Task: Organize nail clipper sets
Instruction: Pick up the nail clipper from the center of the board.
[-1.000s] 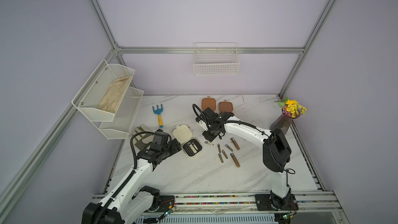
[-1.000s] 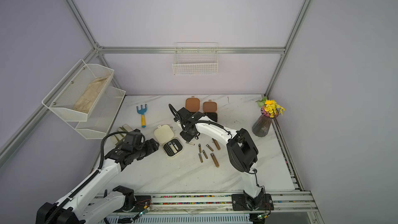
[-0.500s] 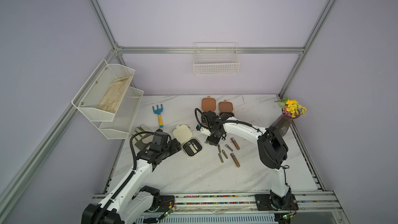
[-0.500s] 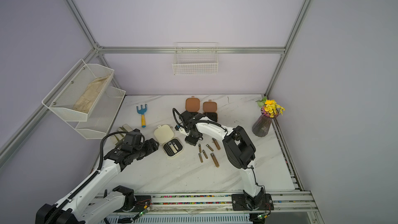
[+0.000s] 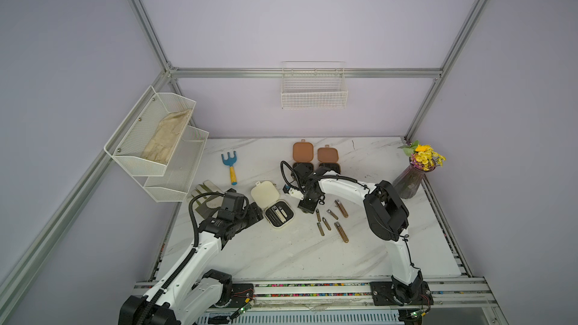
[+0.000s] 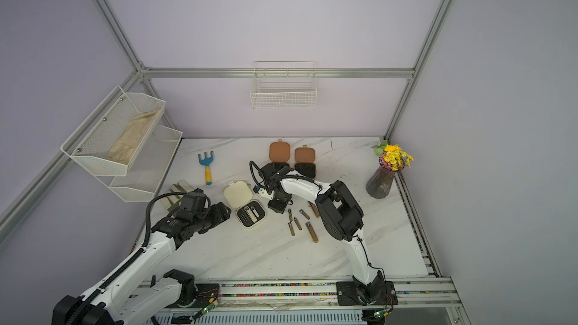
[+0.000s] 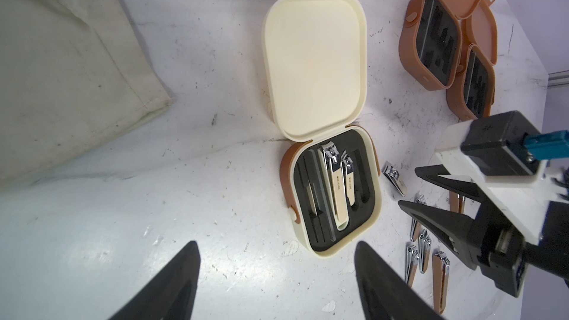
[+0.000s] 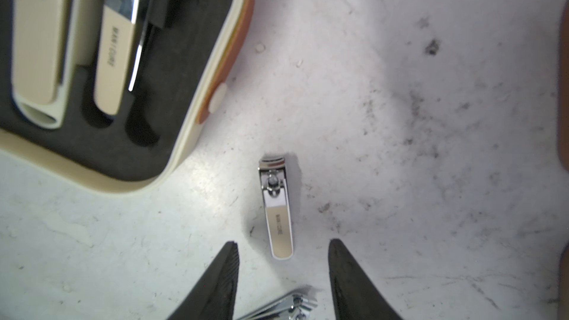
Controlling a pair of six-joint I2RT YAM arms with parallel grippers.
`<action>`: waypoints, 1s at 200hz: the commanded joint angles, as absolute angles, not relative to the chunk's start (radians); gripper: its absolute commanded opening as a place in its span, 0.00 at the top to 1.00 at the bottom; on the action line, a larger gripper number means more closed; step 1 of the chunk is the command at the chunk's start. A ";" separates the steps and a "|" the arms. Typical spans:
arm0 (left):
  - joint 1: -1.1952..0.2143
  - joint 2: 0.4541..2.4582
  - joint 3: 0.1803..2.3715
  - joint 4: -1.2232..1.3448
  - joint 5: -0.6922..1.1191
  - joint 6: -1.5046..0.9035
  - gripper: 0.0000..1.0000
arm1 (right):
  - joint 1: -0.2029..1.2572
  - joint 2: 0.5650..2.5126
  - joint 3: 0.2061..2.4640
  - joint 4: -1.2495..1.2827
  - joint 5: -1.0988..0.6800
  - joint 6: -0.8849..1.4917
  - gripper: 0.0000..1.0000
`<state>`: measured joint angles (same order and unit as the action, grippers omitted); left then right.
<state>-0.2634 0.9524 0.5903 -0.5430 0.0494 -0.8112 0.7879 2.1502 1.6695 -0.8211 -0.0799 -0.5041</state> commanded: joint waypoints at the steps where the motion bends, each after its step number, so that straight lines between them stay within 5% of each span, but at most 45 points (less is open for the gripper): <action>1: -0.267 0.936 0.557 -0.530 0.059 -0.818 0.22 | 0.787 2.185 1.686 -0.830 -0.108 -0.519 0.51; 121: -0.267 0.933 0.554 -0.531 0.060 -0.818 0.22 | 0.786 2.232 1.701 -0.836 -0.117 -0.483 0.69; 200: -0.267 0.927 0.552 -0.534 0.058 -0.819 0.22 | 0.787 2.252 1.708 -0.833 -0.127 -0.475 0.70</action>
<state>-0.2634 0.9428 0.5903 -0.5430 0.0494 -0.8116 0.7879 2.1983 1.7100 -0.8162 -0.1131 -0.4778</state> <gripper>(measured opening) 0.777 0.301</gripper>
